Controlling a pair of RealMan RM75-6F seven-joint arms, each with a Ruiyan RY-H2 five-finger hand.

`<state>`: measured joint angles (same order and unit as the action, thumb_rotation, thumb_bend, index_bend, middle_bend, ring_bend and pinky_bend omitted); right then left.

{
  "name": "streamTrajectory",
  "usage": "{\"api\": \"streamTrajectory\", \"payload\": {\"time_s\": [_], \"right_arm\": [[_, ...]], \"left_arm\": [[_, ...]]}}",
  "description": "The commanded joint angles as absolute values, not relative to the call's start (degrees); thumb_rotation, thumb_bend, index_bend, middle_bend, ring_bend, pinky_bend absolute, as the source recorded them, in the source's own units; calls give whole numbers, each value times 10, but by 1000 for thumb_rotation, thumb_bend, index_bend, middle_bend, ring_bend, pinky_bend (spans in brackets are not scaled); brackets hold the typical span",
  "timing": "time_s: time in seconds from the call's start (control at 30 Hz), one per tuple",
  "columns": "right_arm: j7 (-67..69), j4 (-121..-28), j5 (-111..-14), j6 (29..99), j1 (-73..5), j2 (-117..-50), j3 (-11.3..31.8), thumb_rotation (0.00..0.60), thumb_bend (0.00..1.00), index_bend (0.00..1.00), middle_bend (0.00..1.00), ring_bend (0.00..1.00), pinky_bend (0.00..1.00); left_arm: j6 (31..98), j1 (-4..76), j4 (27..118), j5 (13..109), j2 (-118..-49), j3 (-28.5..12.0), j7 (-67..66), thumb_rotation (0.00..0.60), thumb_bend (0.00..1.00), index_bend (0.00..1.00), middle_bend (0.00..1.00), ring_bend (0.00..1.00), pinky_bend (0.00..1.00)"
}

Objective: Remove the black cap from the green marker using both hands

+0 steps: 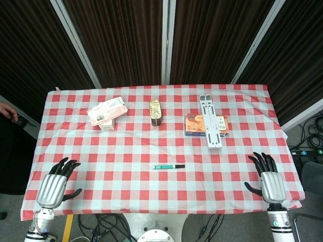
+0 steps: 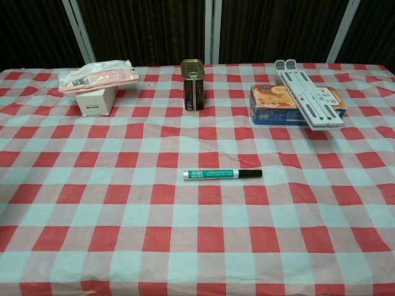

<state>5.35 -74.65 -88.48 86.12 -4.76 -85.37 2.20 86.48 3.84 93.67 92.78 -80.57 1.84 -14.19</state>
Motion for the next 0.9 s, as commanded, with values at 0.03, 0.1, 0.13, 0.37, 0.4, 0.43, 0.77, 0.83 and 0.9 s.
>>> {"api": "streamTrajectory", "payload": {"time_s": [0.03,0.1,0.13,0.37,0.4,0.43,0.77,0.83,0.9], "right_arm": [[54,-746,-885,861,-48,-854,22,600,34,159,100,0,0],[53,-747,-885,861,-48,-854,22,600,34,159,101,0,0],[54,-746,-885,860,-48,-854,22,600,35,159,101,0,0],[50,-764,-885,867,-51,-845,31,600,35,159,100,0,0],[48,-769,-886,869,-52,-844,32,600,35,159,101,0,0],[46,-773,-888,871,-53,-842,34,600,35,159,100,0,0],[-4,-820,-911,877,-71,-817,44,600,35,159,100,0,0],[-13,-825,-913,875,-73,-815,43,600,35,159,100,0,0],[-19,-827,-913,872,-76,-815,43,600,35,159,100,0,0]], "left_arm": [[866,38,936,929,-805,20,-141,600,72,240,196,119,246],[868,36,934,931,-804,22,-138,600,72,240,196,120,246],[868,36,934,932,-804,22,-138,600,72,240,196,120,246],[850,52,954,917,-791,4,-151,600,72,240,196,119,246],[847,54,958,911,-789,0,-154,600,72,240,196,119,248],[844,56,963,906,-787,-5,-158,600,72,243,196,119,250],[805,118,1037,874,-794,-73,-236,600,85,323,331,355,527],[784,147,1042,853,-814,-104,-255,600,114,364,418,537,674],[756,173,1050,817,-829,-128,-277,600,142,381,471,708,801]]}}
